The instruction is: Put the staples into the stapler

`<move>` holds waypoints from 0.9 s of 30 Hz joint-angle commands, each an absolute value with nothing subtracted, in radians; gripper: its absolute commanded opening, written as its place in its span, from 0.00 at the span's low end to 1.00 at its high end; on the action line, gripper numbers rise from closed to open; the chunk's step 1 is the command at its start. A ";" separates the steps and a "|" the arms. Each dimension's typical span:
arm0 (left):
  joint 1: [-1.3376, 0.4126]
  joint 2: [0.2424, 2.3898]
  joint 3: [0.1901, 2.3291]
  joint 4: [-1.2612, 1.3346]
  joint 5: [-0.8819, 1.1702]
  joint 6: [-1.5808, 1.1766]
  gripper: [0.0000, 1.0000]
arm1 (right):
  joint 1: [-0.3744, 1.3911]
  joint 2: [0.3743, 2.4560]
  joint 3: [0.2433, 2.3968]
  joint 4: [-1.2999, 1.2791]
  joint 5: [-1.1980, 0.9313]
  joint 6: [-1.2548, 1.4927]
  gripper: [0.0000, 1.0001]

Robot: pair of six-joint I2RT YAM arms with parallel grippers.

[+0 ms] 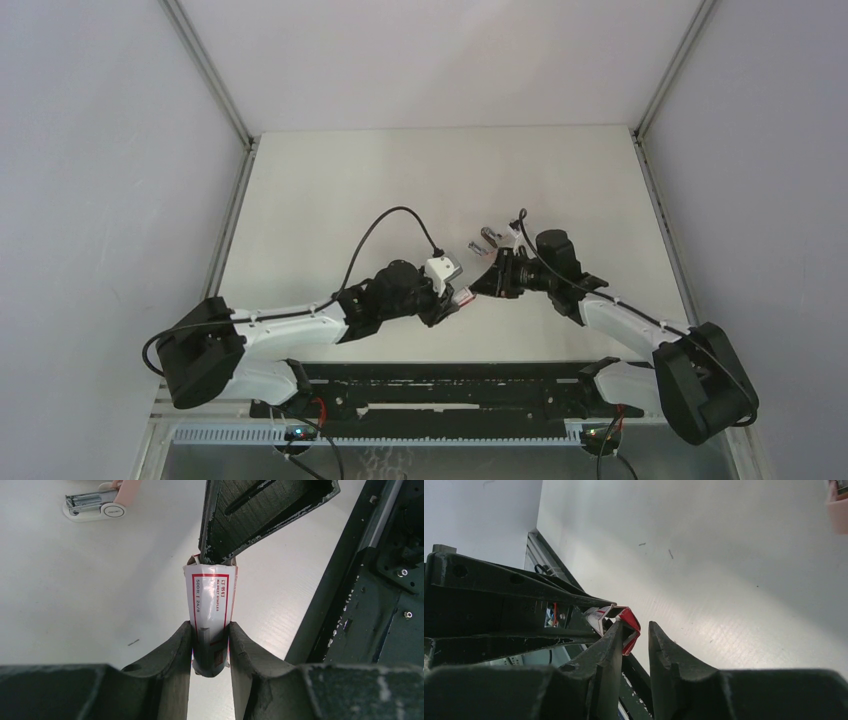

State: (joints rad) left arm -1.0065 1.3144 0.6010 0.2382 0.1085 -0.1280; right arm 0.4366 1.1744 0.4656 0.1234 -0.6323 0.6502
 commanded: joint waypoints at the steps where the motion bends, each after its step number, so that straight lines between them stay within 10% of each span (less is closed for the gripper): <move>1: -1.013 1.295 0.615 0.259 0.083 -0.102 0.35 | 0.451 1.182 0.507 0.169 -0.689 0.638 0.23; 6: -1.015 1.292 0.614 0.253 0.074 -0.098 0.35 | 0.456 1.188 0.506 0.194 -0.724 0.637 0.00; 27: -1.015 1.409 0.634 0.139 0.020 -0.020 0.39 | 0.453 1.315 0.459 0.244 -0.522 0.545 0.00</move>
